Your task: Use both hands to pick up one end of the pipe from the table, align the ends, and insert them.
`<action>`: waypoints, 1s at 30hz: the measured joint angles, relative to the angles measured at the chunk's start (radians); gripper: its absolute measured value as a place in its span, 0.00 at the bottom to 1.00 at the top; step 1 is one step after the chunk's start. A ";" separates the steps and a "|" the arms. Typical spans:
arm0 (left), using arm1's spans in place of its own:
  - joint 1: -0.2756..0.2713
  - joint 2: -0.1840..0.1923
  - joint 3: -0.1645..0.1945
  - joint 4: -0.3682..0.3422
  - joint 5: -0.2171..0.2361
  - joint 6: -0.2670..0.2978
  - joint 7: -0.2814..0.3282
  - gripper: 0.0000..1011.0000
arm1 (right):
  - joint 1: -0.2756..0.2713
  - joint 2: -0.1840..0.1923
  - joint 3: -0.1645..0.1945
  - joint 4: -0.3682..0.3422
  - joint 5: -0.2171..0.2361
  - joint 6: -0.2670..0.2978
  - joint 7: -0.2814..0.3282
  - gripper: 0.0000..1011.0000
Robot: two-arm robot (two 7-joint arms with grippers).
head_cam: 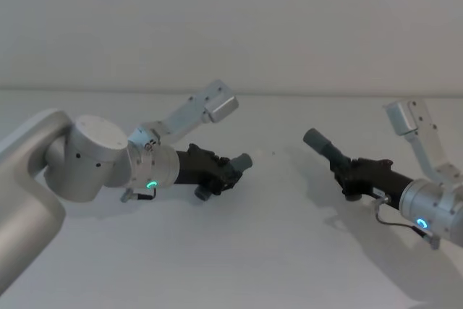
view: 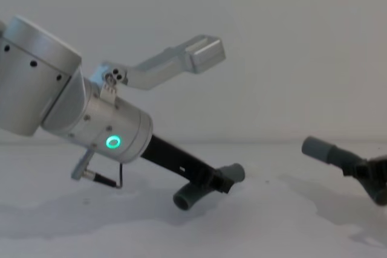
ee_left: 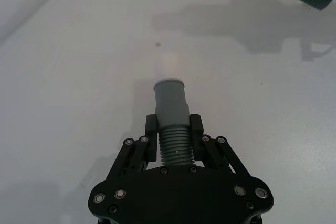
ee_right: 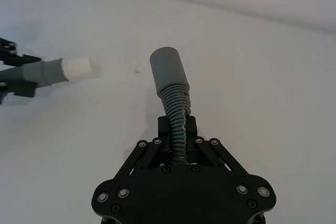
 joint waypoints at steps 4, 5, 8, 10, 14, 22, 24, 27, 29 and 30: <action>-0.022 0.013 0.015 -0.015 0.021 -0.012 -0.020 0.34 | 0.000 0.023 0.004 -0.008 0.011 -0.044 0.043 0.14; -0.026 0.016 0.018 -0.018 0.024 -0.014 -0.026 0.34 | 0.000 0.023 0.004 -0.008 0.011 -0.044 0.043 0.14; -0.044 0.028 0.032 -0.027 0.037 -0.027 -0.047 0.34 | 0.002 0.051 0.005 -0.011 0.023 -0.084 0.092 0.14; -0.056 0.036 0.040 -0.033 0.047 -0.040 -0.068 0.34 | 0.003 0.061 0.005 -0.012 0.027 -0.099 0.111 0.14; -0.077 0.053 0.056 -0.040 0.057 -0.064 -0.108 0.34 | 0.007 0.093 0.003 -0.012 0.036 -0.136 0.167 0.14; -0.110 0.094 0.086 -0.055 0.062 -0.108 -0.199 0.34 | 0.019 0.163 -0.015 0.007 0.050 -0.215 0.295 0.14; -0.117 0.107 0.092 -0.059 0.062 -0.119 -0.227 0.34 | 0.023 0.180 -0.022 0.015 0.052 -0.236 0.329 0.14; -0.124 0.121 0.100 -0.064 0.062 -0.127 -0.252 0.34 | 0.028 0.199 -0.030 0.025 0.054 -0.260 0.368 0.14; -0.130 0.133 0.107 -0.068 0.059 -0.136 -0.278 0.34 | 0.035 0.216 -0.038 0.036 0.055 -0.285 0.407 0.14; -0.134 0.142 0.112 -0.072 0.057 -0.140 -0.294 0.34 | 0.037 0.222 -0.041 0.040 0.055 -0.292 0.417 0.14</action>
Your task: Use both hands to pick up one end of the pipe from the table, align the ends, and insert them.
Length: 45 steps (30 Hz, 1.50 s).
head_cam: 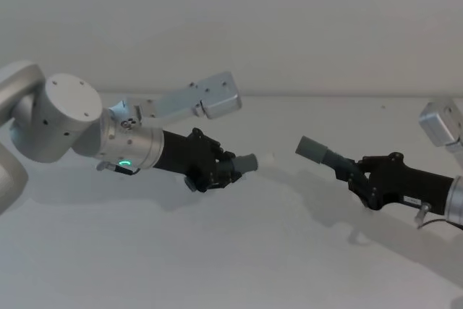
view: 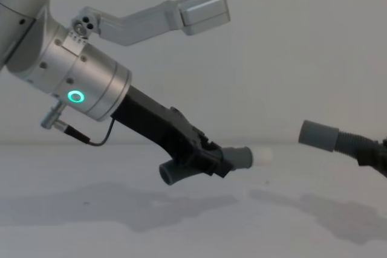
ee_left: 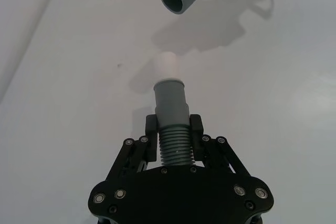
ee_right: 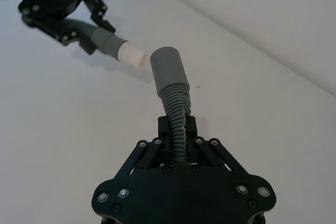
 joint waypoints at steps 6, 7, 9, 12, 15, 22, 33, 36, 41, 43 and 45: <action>-0.009 0.027 0.014 -0.012 -0.011 -0.012 -0.050 0.34 | 0.017 0.035 -0.023 0.027 0.001 -0.053 0.084 0.14; -0.010 0.033 0.017 -0.015 -0.015 -0.015 -0.064 0.34 | 0.022 0.044 -0.029 0.033 0.002 -0.069 0.109 0.14; -0.012 0.039 0.020 -0.018 -0.018 -0.017 -0.076 0.34 | 0.026 0.050 -0.034 0.039 0.002 -0.080 0.126 0.14; -0.015 0.049 0.026 -0.022 -0.026 -0.024 -0.098 0.34 | 0.033 0.062 -0.043 0.050 0.004 -0.102 0.161 0.14; -0.019 0.054 0.033 -0.022 -0.034 -0.033 -0.120 0.34 | 0.040 0.072 -0.052 0.057 0.007 -0.120 0.191 0.14; -0.033 0.056 0.045 -0.017 -0.051 -0.059 -0.163 0.34 | 0.050 0.089 -0.070 0.063 0.014 -0.150 0.242 0.14; -0.059 0.046 0.062 0.004 -0.072 -0.094 -0.212 0.34 | 0.053 0.113 -0.092 0.053 0.024 -0.172 0.288 0.14; -0.064 0.044 0.066 0.007 -0.075 -0.095 -0.219 0.34 | 0.053 0.118 -0.095 0.049 0.027 -0.172 0.292 0.14; -0.071 0.044 0.074 0.008 -0.082 -0.095 -0.230 0.34 | 0.052 0.124 -0.097 0.044 0.032 -0.170 0.293 0.14; -0.073 0.044 0.077 0.008 -0.085 -0.094 -0.234 0.34 | 0.051 0.125 -0.099 0.042 0.035 -0.167 0.293 0.14; -0.074 0.044 0.080 0.007 -0.087 -0.092 -0.236 0.34 | 0.051 0.127 -0.100 0.040 0.038 -0.163 0.292 0.14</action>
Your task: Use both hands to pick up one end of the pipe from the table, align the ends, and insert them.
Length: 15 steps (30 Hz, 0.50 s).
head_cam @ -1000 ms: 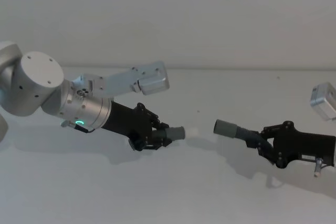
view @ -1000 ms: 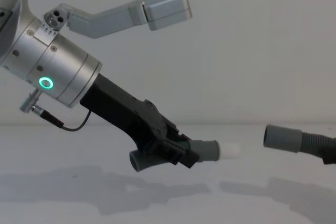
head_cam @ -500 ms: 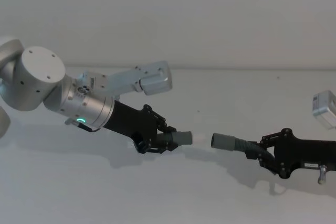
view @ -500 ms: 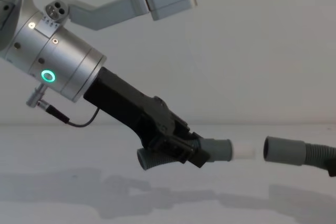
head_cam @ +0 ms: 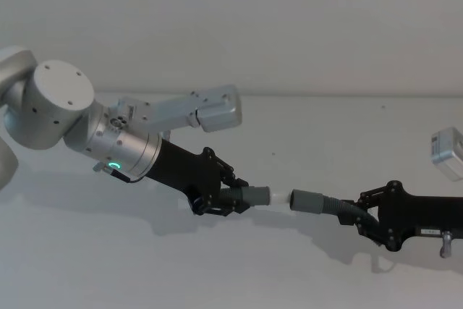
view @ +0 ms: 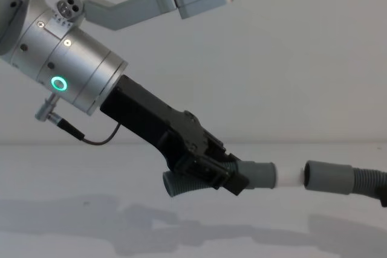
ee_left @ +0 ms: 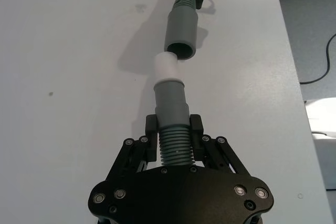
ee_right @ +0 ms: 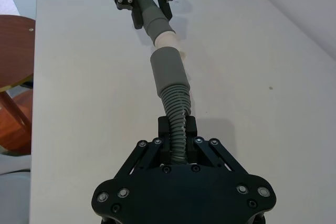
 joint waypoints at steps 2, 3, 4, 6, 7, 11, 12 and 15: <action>-0.002 0.001 0.003 -0.002 -0.002 0.003 -0.002 0.34 | 0.000 0.001 -0.001 -0.001 0.002 0.004 -0.001 0.14; -0.002 0.001 0.004 -0.003 -0.003 0.005 -0.003 0.34 | 0.000 0.001 -0.002 -0.002 0.004 0.007 -0.003 0.14; -0.003 0.001 0.005 -0.004 -0.003 0.007 -0.003 0.34 | 0.001 0.002 -0.002 -0.002 0.005 0.009 -0.004 0.14; -0.004 0.003 0.007 -0.006 -0.005 0.011 -0.004 0.34 | 0.002 0.003 -0.004 -0.002 0.007 0.015 -0.006 0.14; -0.005 0.003 0.008 -0.007 -0.006 0.013 -0.004 0.34 | 0.002 0.003 -0.004 -0.002 0.008 0.016 -0.006 0.14; -0.006 0.008 0.012 -0.015 -0.010 0.028 -0.003 0.34 | 0.005 0.003 -0.007 -0.003 0.012 0.023 -0.011 0.14; -0.006 0.008 0.012 -0.015 -0.010 0.028 -0.003 0.34 | 0.006 0.003 -0.008 -0.003 0.012 0.024 -0.012 0.14; -0.007 0.013 0.014 -0.023 -0.012 0.043 0.002 0.34 | 0.008 0.004 -0.010 -0.003 0.014 0.030 -0.014 0.14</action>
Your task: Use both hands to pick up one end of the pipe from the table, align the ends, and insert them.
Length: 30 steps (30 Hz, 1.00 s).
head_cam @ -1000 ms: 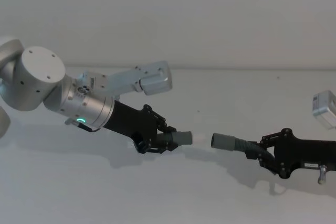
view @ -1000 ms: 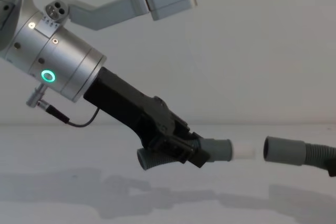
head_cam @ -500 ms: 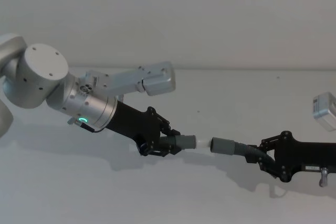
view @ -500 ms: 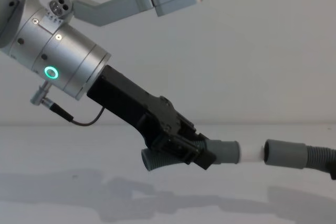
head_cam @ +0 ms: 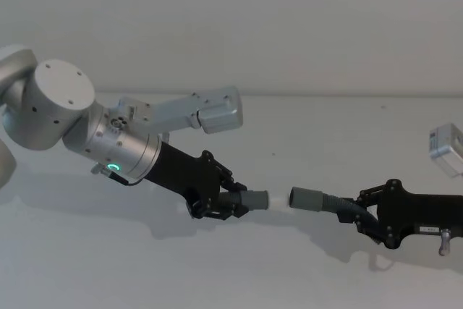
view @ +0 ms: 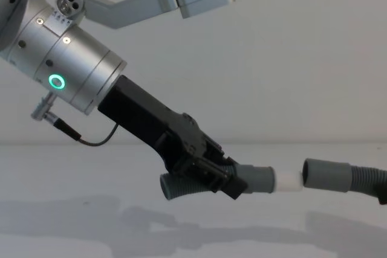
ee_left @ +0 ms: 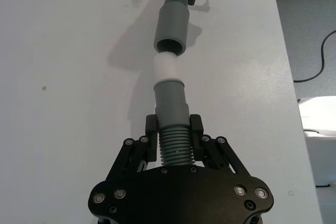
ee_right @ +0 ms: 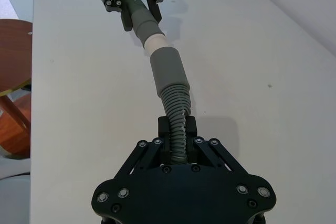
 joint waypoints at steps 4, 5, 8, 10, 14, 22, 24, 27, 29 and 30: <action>0.000 0.006 0.002 -0.008 -0.002 0.013 0.006 0.34 | 0.004 0.000 -0.004 0.000 0.002 0.007 -0.003 0.14; 0.000 0.007 0.003 -0.010 -0.002 0.015 0.007 0.34 | 0.004 0.000 -0.005 0.000 0.002 0.008 -0.004 0.14; -0.001 0.013 0.005 -0.017 -0.003 0.025 0.012 0.34 | 0.007 0.001 -0.009 0.000 0.004 0.011 -0.006 0.14; -0.001 0.016 0.006 -0.022 -0.004 0.030 0.016 0.34 | 0.009 0.001 -0.012 0.000 0.005 0.013 -0.006 0.14; -0.001 0.023 0.009 -0.029 -0.005 0.039 0.022 0.34 | 0.012 0.001 -0.016 0.001 0.006 0.015 -0.006 0.14; -0.001 0.030 0.013 -0.036 -0.010 0.048 0.033 0.34 | 0.020 0.002 -0.029 0.002 0.009 0.016 -0.006 0.14; -0.001 0.031 0.013 -0.036 -0.012 0.048 0.035 0.34 | 0.022 0.002 -0.032 0.003 0.009 0.016 -0.006 0.14; -0.001 0.031 0.014 -0.036 -0.015 0.049 0.038 0.34 | 0.025 0.002 -0.036 0.004 0.010 0.016 -0.005 0.14; -0.001 0.031 0.015 -0.035 -0.017 0.049 0.040 0.34 | 0.027 0.001 -0.039 0.005 0.010 0.016 -0.004 0.14; -0.001 0.031 0.016 -0.035 -0.018 0.049 0.041 0.34 | 0.027 0.001 -0.040 0.005 0.010 0.016 -0.004 0.14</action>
